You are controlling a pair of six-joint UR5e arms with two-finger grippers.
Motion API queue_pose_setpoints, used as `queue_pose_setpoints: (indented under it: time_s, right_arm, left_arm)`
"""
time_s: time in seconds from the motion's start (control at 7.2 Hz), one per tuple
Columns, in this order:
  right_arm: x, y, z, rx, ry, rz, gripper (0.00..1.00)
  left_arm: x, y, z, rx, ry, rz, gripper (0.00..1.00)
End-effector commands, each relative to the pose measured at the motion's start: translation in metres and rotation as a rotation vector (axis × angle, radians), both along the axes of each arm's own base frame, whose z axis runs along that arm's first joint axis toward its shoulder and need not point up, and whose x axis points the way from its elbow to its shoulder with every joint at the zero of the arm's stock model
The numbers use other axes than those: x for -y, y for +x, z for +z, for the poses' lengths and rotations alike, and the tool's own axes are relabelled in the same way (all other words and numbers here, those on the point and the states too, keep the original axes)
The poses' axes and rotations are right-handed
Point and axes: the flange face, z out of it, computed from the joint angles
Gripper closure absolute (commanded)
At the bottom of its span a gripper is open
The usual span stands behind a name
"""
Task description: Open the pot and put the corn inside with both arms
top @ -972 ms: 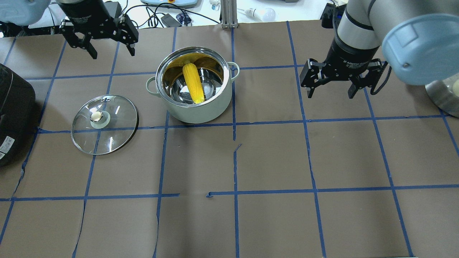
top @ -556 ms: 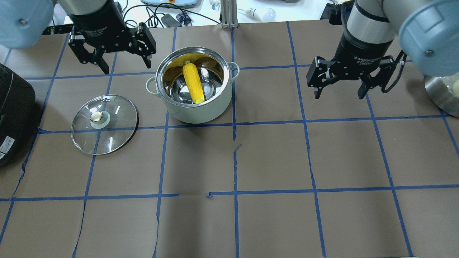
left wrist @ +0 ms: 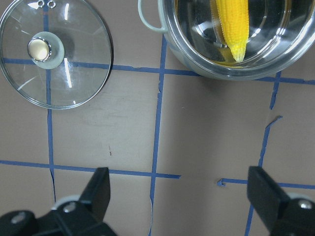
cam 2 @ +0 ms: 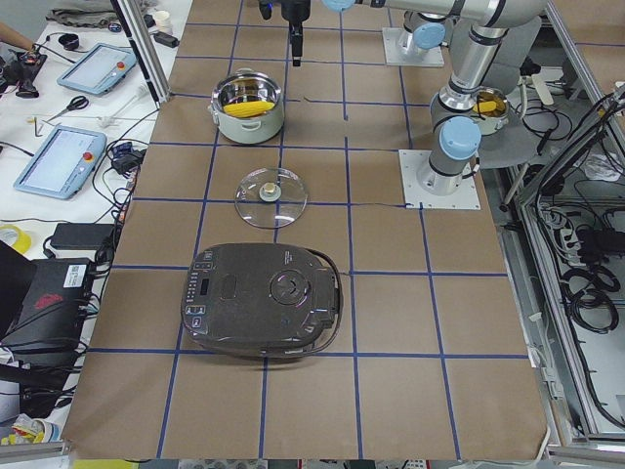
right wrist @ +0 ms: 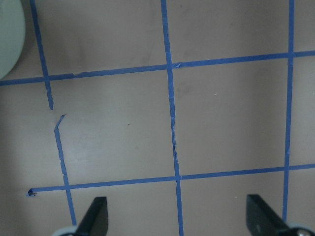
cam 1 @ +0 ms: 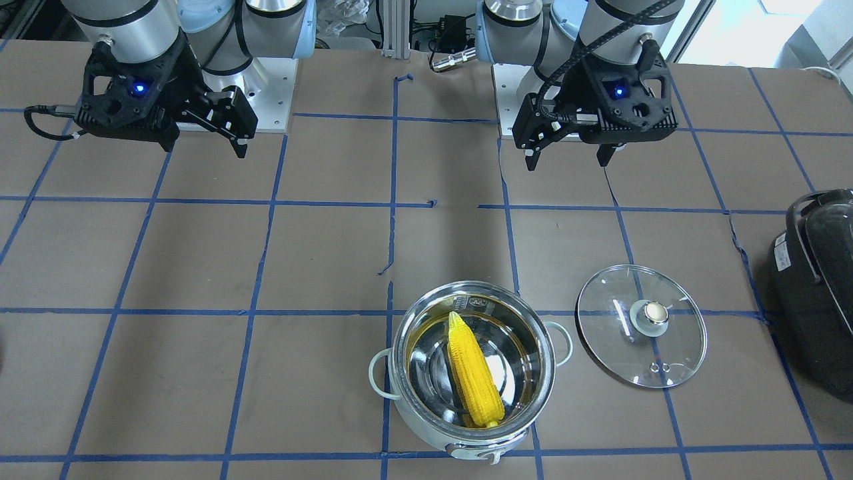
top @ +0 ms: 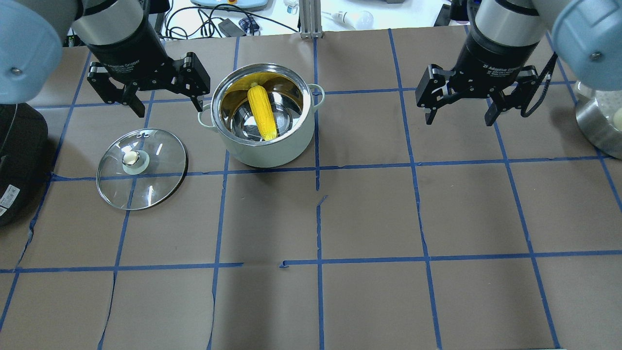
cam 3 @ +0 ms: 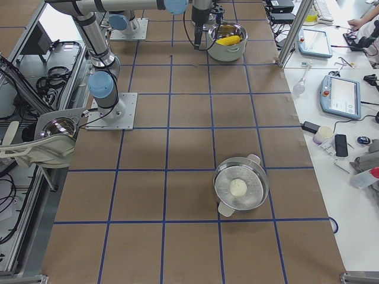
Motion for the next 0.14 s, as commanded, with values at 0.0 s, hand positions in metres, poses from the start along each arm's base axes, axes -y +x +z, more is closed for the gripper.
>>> queue_pose_setpoints:
  time_s: [0.0]
  right_arm:
    - [0.0054,0.0009,0.0061,0.009,-0.009,-0.003,0.00]
  left_arm:
    - [-0.0005,0.0011,0.0003,0.001,-0.001,-0.001,0.00]
